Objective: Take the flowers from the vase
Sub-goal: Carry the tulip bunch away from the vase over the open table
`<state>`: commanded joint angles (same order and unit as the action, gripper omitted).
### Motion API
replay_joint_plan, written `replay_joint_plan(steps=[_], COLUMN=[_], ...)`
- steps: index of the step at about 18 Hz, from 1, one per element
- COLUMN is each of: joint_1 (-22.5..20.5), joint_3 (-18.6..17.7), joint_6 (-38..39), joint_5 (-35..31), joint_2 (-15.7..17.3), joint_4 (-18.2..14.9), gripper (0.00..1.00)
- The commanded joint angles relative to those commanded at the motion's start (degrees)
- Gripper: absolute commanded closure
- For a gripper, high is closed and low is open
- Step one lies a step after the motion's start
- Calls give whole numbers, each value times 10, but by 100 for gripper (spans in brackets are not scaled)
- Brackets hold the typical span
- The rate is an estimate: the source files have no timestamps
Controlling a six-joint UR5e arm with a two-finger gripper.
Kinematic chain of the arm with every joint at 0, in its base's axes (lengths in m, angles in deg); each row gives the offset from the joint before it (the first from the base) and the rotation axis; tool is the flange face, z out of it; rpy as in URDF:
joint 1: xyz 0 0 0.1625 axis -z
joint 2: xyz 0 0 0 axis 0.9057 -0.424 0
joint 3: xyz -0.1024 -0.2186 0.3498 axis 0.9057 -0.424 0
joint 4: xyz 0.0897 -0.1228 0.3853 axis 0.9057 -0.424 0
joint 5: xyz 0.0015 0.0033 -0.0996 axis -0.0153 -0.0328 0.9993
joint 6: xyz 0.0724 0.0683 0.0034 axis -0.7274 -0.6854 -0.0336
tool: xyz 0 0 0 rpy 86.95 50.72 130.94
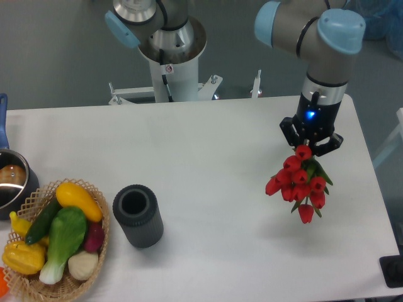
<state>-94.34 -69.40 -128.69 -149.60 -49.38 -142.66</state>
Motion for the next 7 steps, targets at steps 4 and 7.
replay_joint_plan(steps=[4,7], joint_1=[22,25], joint_3=[19,26], joint_6=[-1,0], joint_5=[-33,-44], joint_2=[-10,-12], joint_4=[-22,-35], gripper=[100,100])
